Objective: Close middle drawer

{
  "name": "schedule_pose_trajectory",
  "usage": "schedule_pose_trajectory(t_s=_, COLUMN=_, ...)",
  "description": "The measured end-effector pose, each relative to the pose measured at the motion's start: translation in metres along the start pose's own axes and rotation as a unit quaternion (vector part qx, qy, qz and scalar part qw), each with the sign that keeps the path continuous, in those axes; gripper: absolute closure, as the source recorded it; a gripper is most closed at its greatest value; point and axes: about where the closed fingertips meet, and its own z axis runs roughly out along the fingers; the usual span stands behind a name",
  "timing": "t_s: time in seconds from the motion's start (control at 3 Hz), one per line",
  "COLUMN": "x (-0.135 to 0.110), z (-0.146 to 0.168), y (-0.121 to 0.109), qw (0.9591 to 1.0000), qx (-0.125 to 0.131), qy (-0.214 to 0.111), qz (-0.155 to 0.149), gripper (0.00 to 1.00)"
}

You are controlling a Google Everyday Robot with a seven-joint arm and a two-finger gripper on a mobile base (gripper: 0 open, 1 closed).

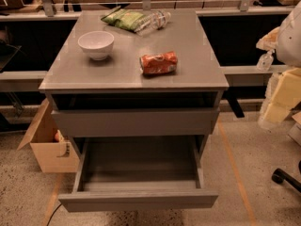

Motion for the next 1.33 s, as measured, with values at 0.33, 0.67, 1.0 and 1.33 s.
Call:
schedule_pose_trajectory(t_s=0.33, x=0.0, z=0.0, y=0.0, qw=1.0, qx=0.0, qy=0.0, qz=0.0, gripper=0.0)
schedule_pose_trajectory(t_s=0.67, x=0.0, z=0.002, y=0.003, qw=1.0, qx=-0.003, qy=-0.001, qz=0.006, gripper=0.0)
schedule_pose_trajectory(t_s=1.0, x=0.007, z=0.025, y=0.021, qw=0.999, qx=-0.032, qy=0.012, qz=0.029, gripper=0.0)
schedule_pose_trajectory(t_s=1.33, x=0.025, z=0.058, y=0.051, qw=0.9947, qx=-0.069, qy=0.031, qz=0.069, gripper=0.0)
